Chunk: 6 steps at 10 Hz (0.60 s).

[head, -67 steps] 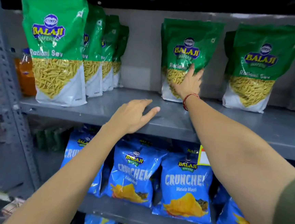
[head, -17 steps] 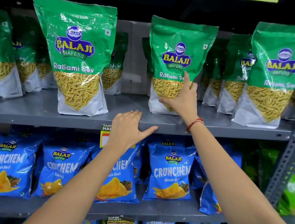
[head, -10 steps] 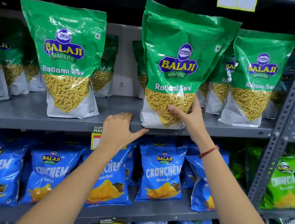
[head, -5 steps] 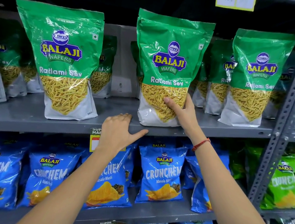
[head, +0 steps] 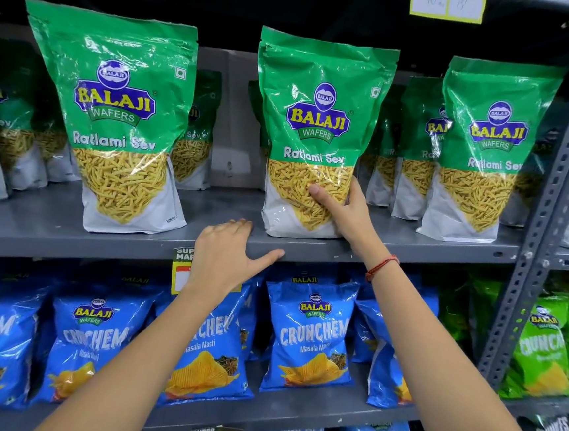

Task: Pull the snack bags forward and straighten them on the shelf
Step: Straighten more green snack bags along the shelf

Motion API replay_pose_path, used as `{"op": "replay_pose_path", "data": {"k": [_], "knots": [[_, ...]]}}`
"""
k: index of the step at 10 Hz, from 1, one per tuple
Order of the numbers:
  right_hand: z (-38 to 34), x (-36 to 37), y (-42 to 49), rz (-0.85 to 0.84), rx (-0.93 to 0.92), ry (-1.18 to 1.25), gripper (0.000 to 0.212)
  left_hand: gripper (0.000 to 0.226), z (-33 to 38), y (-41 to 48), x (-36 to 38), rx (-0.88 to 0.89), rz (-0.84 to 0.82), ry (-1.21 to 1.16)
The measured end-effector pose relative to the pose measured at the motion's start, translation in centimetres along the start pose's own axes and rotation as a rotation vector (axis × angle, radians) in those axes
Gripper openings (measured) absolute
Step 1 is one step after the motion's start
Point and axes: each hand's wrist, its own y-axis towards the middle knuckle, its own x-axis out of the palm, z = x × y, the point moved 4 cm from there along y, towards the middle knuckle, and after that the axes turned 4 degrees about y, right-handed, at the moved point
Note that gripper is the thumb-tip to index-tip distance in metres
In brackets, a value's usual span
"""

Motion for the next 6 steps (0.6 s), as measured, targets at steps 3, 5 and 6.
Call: {"op": "replay_pose_path", "data": {"k": [3,5,6], "knots": [[-0.1,-0.1,-0.5,-0.045,0.016,-0.065,0.096,0.082,-0.1,0.0,0.0,0.003,0.003,-0.007],[-0.2,-0.7,-1.5,-0.089,0.032,-0.204,0.104,0.078,-0.4,0.1,0.0,0.032,-0.028,-0.006],[-1.1,-2.1,-2.0,-0.077,0.051,-0.319,0.11,0.075,-0.8,0.4,-0.1,0.013,-0.044,-0.065]]}}
